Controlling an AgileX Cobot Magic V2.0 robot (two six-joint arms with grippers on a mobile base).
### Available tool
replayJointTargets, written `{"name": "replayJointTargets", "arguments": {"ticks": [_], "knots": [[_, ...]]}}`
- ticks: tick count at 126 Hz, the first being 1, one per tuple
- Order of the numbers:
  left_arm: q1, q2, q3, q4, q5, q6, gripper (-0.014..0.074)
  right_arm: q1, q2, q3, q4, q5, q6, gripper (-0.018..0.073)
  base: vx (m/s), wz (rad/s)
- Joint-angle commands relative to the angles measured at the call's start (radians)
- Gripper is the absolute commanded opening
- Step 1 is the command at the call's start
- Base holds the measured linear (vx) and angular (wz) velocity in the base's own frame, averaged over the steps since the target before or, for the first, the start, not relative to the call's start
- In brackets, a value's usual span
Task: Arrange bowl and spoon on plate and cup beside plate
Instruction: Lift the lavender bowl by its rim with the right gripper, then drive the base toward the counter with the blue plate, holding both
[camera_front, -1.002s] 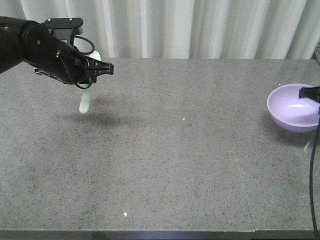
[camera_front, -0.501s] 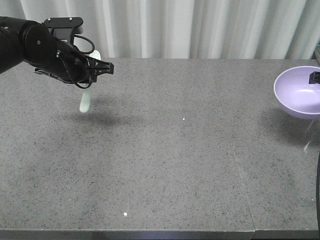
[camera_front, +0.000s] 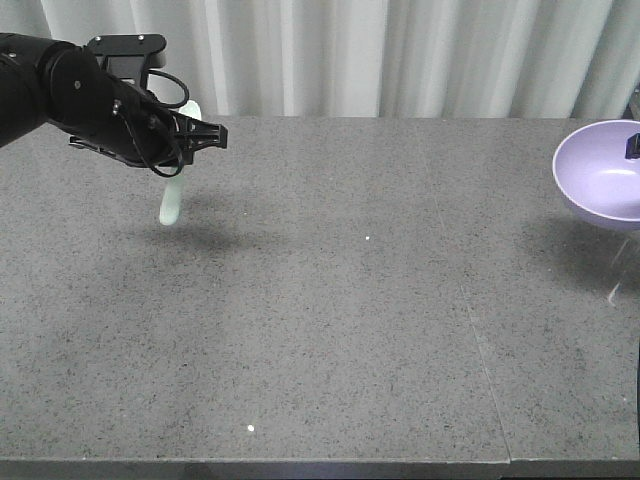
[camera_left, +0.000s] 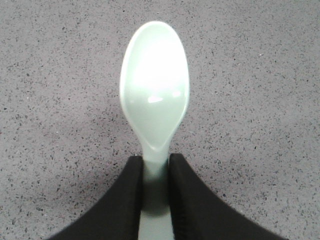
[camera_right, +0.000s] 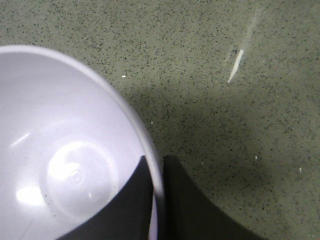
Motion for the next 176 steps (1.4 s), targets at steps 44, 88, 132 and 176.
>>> {"name": "replayJointTargets", "arguments": {"ticks": [44,88,132,176], "knots": [[0.001,-0.053,-0.034,-0.007,-0.063,0.000,-0.0006,-0.003,-0.044,-0.028,-0.005,-0.052,-0.011,-0.0007,0.00,0.00],[0.001,-0.053,-0.034,-0.007,-0.063,0.000,-0.0006,-0.003,-0.044,-0.028,-0.005,-0.051,-0.011,-0.0007,0.00,0.00],[0.001,-0.053,-0.034,-0.007,-0.063,0.000,-0.0006,-0.003,-0.044,-0.028,-0.002,-0.052,-0.011,-0.0007,0.01,-0.12],[0.001,-0.053,-0.034,-0.007,-0.062,0.000,-0.0006,-0.003,-0.044,-0.028,-0.002,-0.052,-0.011,-0.0007,0.03,-0.32]]}}
